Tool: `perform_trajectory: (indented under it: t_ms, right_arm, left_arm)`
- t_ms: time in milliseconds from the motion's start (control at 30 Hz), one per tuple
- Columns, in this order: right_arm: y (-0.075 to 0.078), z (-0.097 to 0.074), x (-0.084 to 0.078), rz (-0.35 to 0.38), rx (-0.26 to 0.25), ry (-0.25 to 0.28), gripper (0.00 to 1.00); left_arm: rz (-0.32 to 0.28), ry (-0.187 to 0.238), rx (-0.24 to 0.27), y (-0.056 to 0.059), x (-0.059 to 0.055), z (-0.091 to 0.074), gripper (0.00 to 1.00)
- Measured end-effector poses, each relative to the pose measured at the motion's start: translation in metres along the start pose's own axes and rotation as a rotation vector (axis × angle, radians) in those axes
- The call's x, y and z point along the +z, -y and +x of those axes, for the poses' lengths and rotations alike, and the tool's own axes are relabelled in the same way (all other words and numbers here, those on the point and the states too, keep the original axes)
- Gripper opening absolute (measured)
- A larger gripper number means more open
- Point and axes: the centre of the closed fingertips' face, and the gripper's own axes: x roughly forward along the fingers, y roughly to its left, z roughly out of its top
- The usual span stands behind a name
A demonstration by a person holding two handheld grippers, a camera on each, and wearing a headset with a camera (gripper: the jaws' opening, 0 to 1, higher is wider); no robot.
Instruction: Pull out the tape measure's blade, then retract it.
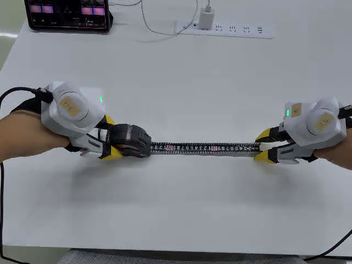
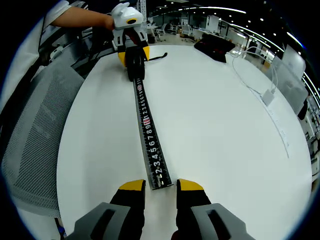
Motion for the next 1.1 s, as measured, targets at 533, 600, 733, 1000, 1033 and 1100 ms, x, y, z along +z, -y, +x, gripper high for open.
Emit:
perform_trajectory:
  t_ms: [533, 600, 733, 1000, 1033, 1100]
  right_arm:
    - [-0.007, -0.009, 0.013, 0.155, -0.074, 0.109, 0.35]
    - [-0.007, -0.011, 0.014, 0.165, -0.082, 0.117, 0.35]
    - [-0.008, -0.013, 0.018, 0.176, -0.113, 0.144, 0.35]
    - [-0.007, -0.020, 0.024, 0.213, -0.190, 0.201, 0.38]
    - [-0.007, -0.022, 0.025, 0.223, -0.203, 0.211, 0.39]
    - [-0.008, -0.023, 0.026, 0.226, -0.216, 0.218, 0.40]
  left_arm:
    - [-0.187, 0.144, 0.078, -0.009, 0.003, -0.027, 0.51]
    - [-0.210, 0.167, 0.091, -0.010, 0.003, -0.030, 0.51]
    - [-0.250, 0.206, 0.110, -0.008, 0.002, -0.035, 0.51]
    - [-0.299, 0.261, 0.165, -0.005, -0.001, -0.045, 0.52]
    - [-0.304, 0.268, 0.173, -0.004, -0.002, -0.046, 0.52]
    - [-0.306, 0.281, 0.186, -0.003, -0.001, -0.049, 0.52]
